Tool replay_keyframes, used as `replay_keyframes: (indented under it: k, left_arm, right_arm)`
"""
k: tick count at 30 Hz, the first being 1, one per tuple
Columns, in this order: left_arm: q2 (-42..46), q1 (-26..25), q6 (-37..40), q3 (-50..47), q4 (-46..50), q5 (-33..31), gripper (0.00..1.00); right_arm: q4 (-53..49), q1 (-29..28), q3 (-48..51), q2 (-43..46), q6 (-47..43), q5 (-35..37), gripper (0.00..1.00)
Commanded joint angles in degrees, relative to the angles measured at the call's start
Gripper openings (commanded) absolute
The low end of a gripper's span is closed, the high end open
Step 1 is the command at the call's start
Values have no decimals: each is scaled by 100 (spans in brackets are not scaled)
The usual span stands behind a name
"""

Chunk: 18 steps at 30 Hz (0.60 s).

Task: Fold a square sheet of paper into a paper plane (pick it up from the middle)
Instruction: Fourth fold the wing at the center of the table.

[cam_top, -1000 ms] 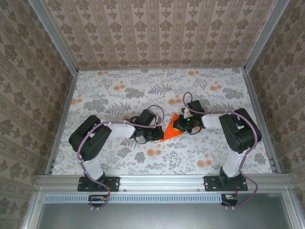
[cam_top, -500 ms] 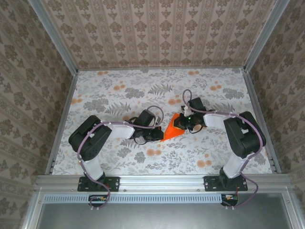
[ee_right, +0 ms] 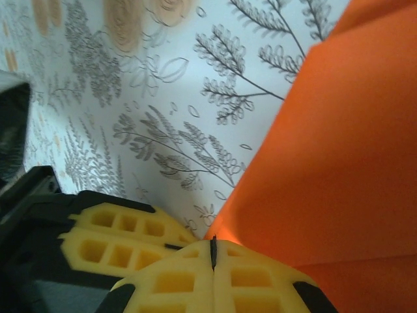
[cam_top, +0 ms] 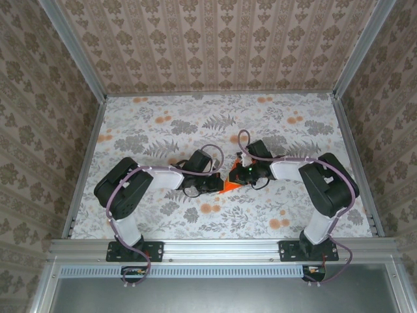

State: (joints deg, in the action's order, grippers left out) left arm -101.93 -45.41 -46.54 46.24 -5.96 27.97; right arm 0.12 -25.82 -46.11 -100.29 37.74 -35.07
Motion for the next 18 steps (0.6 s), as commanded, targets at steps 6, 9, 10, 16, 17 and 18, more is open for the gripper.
replay_keyframes:
  k: [6,9,10,16,17,18]
  left_arm:
    - [-292,3,-45,-133,496,-248,0]
    - [-309,-3,-48,-126,535,-248,0]
    - [-310,1,-48,-124,550,-248,0]
    - [-328,-1,-52,-109,618,-276,0]
    - [-326,-3,-64,-115,659,-298,0]
    - [-325,4,-88,-125,692,-318,0]
  right_arm:
    - [-2,-81,-105,-360,-48,-202,0]
    - [-15,-81,-112,-356,-157,-250,0]
    - [-5,-75,-101,-341,-180,-255,0]
    - [-271,-2,-141,-335,-429,-14,0]
    - [-290,57,-138,-357,-434,25,0]
    - [-298,151,-131,-412,-438,56,0]
